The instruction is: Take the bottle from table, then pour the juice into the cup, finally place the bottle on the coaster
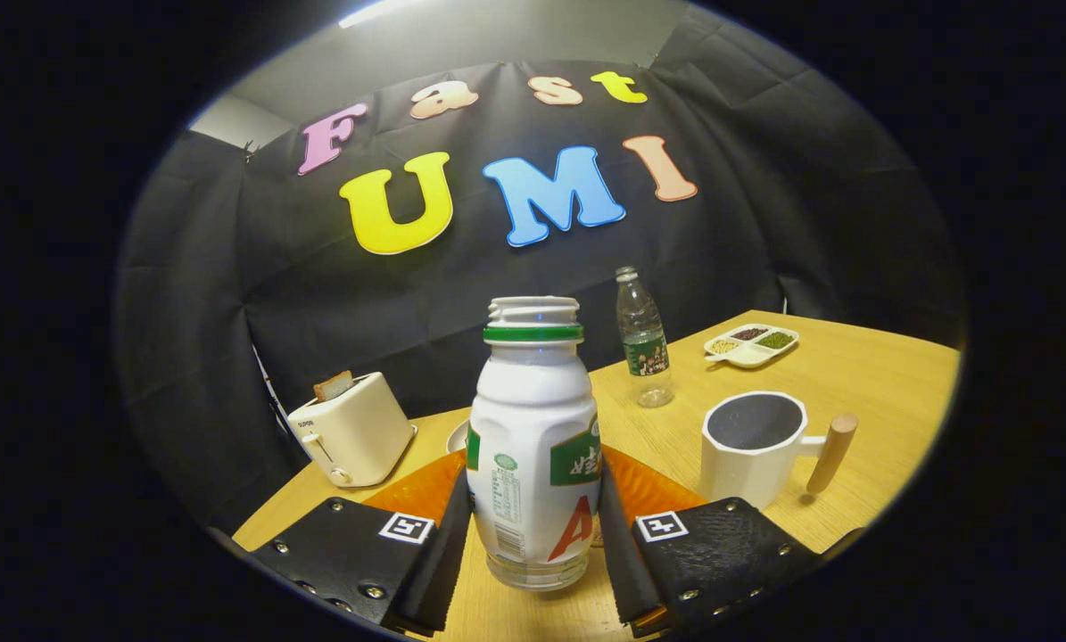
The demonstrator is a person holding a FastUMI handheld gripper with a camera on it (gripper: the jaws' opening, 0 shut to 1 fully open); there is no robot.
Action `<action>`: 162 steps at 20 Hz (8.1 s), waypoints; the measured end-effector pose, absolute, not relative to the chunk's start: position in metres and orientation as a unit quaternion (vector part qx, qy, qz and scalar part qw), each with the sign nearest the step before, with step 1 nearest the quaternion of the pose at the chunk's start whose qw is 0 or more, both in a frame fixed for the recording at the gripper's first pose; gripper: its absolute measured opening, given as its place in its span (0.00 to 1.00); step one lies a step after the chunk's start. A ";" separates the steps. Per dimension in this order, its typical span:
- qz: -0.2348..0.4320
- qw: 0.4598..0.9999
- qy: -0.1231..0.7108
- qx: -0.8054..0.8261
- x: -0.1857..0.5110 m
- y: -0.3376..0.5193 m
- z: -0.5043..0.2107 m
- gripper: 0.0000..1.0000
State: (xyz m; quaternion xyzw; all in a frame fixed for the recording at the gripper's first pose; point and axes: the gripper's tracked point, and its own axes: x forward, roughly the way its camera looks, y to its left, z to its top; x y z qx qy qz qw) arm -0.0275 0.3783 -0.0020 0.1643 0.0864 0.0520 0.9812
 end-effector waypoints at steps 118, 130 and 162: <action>0.081 0.623 0.017 0.778 -0.008 0.342 0.018 0.67; 0.081 0.614 0.008 0.785 -0.009 0.339 0.025 0.67; 0.052 0.556 0.010 0.829 -0.013 0.339 0.022 0.67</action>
